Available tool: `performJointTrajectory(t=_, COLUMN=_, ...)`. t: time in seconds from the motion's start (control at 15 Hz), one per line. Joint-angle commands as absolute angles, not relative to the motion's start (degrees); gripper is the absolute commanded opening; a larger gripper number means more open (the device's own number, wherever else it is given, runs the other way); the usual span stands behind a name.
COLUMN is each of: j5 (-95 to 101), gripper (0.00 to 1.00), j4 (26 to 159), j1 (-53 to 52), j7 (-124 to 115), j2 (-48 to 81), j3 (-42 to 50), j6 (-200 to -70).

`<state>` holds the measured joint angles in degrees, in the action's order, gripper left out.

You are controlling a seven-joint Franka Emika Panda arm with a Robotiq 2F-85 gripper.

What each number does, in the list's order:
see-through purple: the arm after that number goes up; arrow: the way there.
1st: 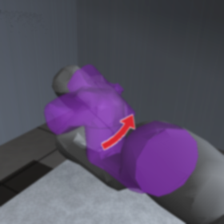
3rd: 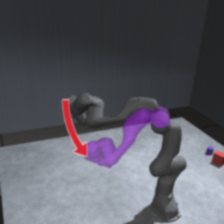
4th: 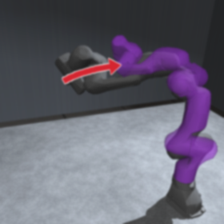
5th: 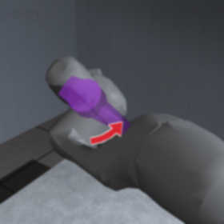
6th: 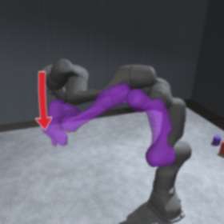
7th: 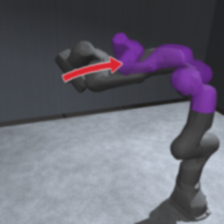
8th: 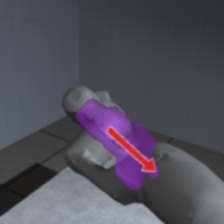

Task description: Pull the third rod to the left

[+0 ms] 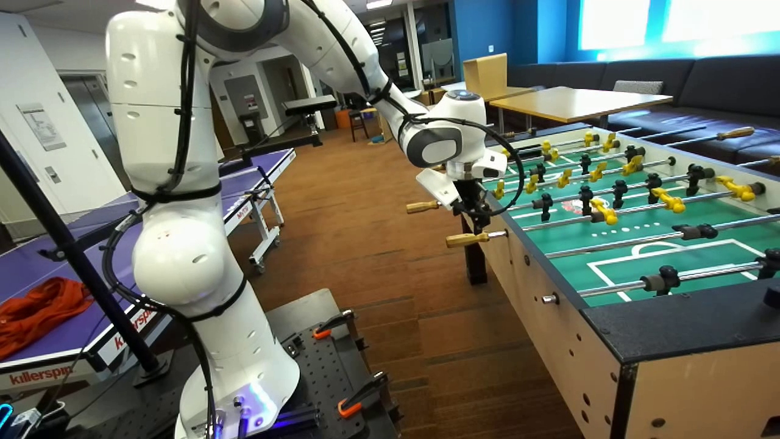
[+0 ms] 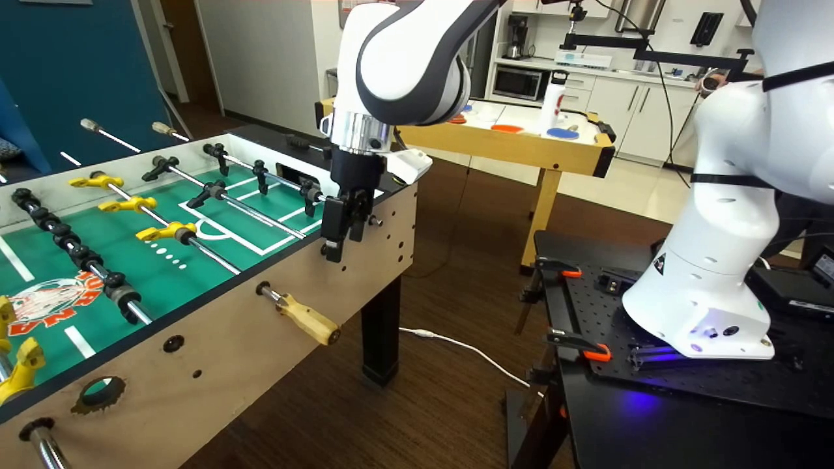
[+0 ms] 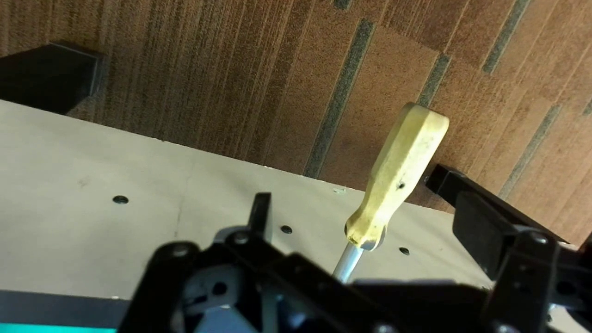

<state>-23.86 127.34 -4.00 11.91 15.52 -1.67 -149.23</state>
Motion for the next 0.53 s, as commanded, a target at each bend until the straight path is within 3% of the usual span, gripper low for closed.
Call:
performJointTrajectory(t=0.0, j5=-23.2, gripper=1.00, j4=127.1, j1=-1.8, j7=10.7, j2=16.1, j3=-4.0, j6=-150.7)
performJointTrajectory(t=0.47, j5=-26.2, gripper=1.00, j4=123.2, j1=-1.0, j7=5.1, j2=24.2, j3=-7.8, j6=-161.2)
